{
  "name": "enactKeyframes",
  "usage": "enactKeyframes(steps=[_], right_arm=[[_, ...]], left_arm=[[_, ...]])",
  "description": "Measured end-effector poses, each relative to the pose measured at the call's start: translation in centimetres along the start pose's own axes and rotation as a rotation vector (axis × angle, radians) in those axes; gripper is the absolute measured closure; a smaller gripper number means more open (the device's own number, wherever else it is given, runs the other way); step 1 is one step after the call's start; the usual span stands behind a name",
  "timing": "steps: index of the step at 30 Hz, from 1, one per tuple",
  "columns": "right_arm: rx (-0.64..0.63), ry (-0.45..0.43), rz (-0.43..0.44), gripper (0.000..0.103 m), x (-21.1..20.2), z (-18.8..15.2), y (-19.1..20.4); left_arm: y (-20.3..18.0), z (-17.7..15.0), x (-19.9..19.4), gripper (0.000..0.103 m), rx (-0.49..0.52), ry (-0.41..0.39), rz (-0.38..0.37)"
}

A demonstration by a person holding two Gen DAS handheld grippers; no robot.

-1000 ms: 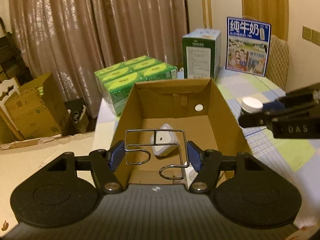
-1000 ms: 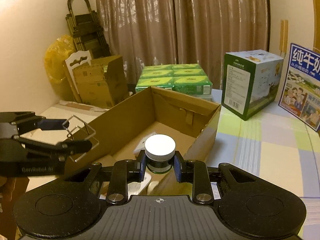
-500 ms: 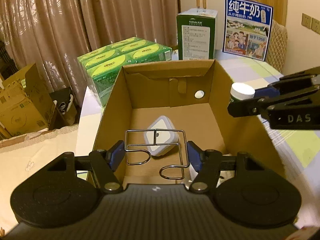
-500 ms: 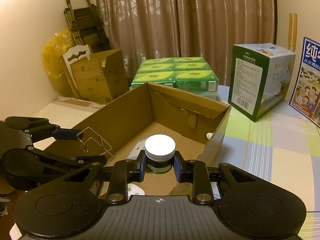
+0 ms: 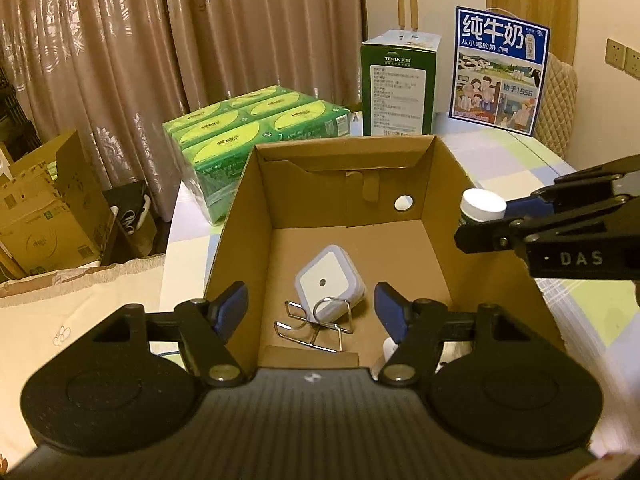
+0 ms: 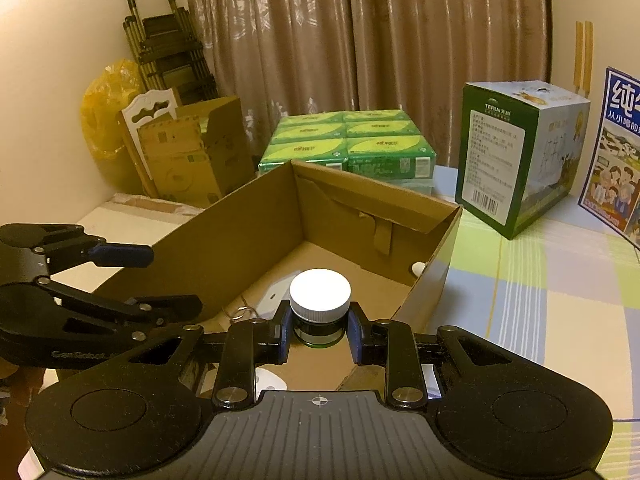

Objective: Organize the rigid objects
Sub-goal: 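Lower the jar into the box and open the right tool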

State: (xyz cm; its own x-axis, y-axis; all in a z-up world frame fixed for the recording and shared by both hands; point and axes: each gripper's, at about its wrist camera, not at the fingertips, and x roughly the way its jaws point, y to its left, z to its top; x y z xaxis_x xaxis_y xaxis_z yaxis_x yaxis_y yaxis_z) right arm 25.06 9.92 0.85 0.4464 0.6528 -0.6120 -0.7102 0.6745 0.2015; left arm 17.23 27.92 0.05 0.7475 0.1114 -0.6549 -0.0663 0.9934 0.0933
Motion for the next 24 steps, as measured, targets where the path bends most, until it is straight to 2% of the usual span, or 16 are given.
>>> enactKeyframes(steps=[24], right_arm=[[-0.003, 0.011, 0.0, 0.078, 1.3, 0.0, 0.6]], left_arm=[[0.6, -0.8, -0.4, 0.038, -0.025, 0.002, -0.002]])
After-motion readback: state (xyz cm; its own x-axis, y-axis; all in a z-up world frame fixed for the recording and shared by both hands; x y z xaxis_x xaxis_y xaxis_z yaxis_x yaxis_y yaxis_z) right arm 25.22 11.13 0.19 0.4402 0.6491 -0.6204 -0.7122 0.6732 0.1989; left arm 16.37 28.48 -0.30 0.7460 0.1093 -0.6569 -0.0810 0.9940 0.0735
